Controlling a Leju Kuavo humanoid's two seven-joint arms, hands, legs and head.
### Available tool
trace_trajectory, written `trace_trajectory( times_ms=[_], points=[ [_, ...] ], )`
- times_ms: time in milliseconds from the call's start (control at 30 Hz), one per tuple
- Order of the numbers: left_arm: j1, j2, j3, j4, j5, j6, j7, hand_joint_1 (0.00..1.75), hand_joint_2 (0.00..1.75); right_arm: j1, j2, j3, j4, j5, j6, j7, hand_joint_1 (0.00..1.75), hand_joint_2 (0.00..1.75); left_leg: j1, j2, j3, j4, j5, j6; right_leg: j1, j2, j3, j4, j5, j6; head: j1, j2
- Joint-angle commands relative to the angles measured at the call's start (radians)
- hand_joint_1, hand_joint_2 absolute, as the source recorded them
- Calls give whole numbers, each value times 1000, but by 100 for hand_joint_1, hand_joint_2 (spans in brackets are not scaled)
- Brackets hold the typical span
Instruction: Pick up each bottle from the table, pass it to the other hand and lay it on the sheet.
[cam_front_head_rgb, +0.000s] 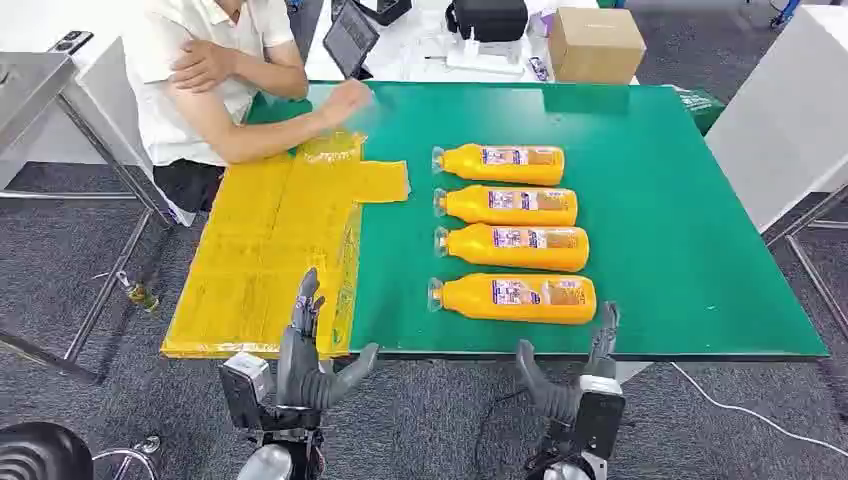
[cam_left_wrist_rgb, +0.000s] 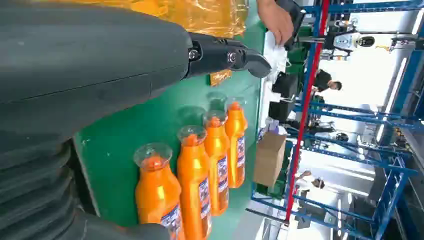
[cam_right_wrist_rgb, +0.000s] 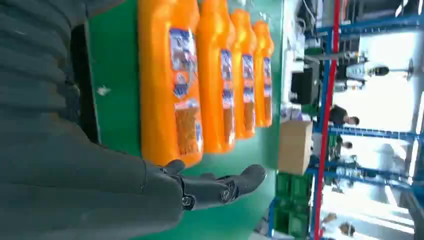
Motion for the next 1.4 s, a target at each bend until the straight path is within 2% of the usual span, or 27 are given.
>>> trace_trajectory(
  times_ms=[33,300,367,400,433,533,600,867,900,967,1000,1133,1333,1400],
  points=[
    [-65,-2,-19,129,-20,44,-13,0,175,-49,-32,-125,43,-15,2,-2,0,175,0,-1,4,-1,-1,1,0,-2,4,-2,-1,-2,0,0],
    [-67,-2,-22,130,-19,44,-14,0,175,-50,-29,-118,42,9,-16,-12,0,175,0,0,5,-1,-2,2,1,-2,6,-2,-2,-3,0,0],
    [-73,-7,-27,142,-16,57,-22,0,175,-60,-56,-82,67,106,-57,-10,0,175,0,0,2,-1,-1,1,0,-1,2,-1,-1,-1,0,0],
    [-75,-10,-26,149,-18,69,-30,0,175,-68,-70,-65,92,161,-80,-1,0,175,0,1,9,-2,-3,3,1,-1,9,-3,-3,-3,0,0],
    [-77,-11,-27,154,-18,78,-37,0,175,-75,-86,-46,120,210,-96,6,0,175,0,1,4,-1,-1,1,1,0,5,-2,-1,-1,0,0],
    [-76,-6,-35,157,-6,72,-40,0,175,-106,-128,-11,206,313,-121,31,0,175,0,1,4,-2,-1,1,1,0,5,-2,-1,-1,0,0],
    [-78,-5,-46,154,-5,63,-43,0,175,-131,-131,-58,253,478,-121,50,0,175,0,1,6,-2,-2,2,1,-1,7,-3,-1,-2,0,0],
    [-81,-8,-47,155,-4,65,-45,0,175,-149,-143,-56,277,488,-121,56,0,175,0,0,2,-1,-1,1,0,-1,3,-1,-1,-1,0,0],
    [-84,-8,-48,157,-4,65,-45,0,175,-150,-144,-66,278,549,-121,76,0,175,0,1,9,-2,-3,2,1,-1,10,-3,-3,-4,0,0],
    [-99,-17,-51,177,8,63,-44,0,175,-177,-161,-96,317,695,-121,116,0,175,0,0,2,-1,-1,1,0,-1,3,-1,-1,-1,0,0],
    [-107,-20,-58,184,14,57,-44,0,175,-198,-177,-96,350,743,-121,128,0,175,0,0,6,-2,-2,2,1,-2,7,-2,-2,-2,0,0],
    [-120,-23,-74,193,28,51,-50,0,175,-281,-260,-5,461,736,-121,152,0,175,0,1,4,-1,-1,2,1,0,5,-2,0,-1,0,0],
    [-120,-17,-85,181,41,39,-48,0,175,-332,-301,59,504,732,-67,231,0,175,-1,1,4,-1,-1,2,0,1,5,-2,0,-1,0,0],
    [-124,-18,-89,179,43,36,-46,0,175,-365,-312,74,550,728,-34,258,0,175,-1,2,8,-1,-2,3,1,0,9,-2,-2,-3,0,0]
  ],
)
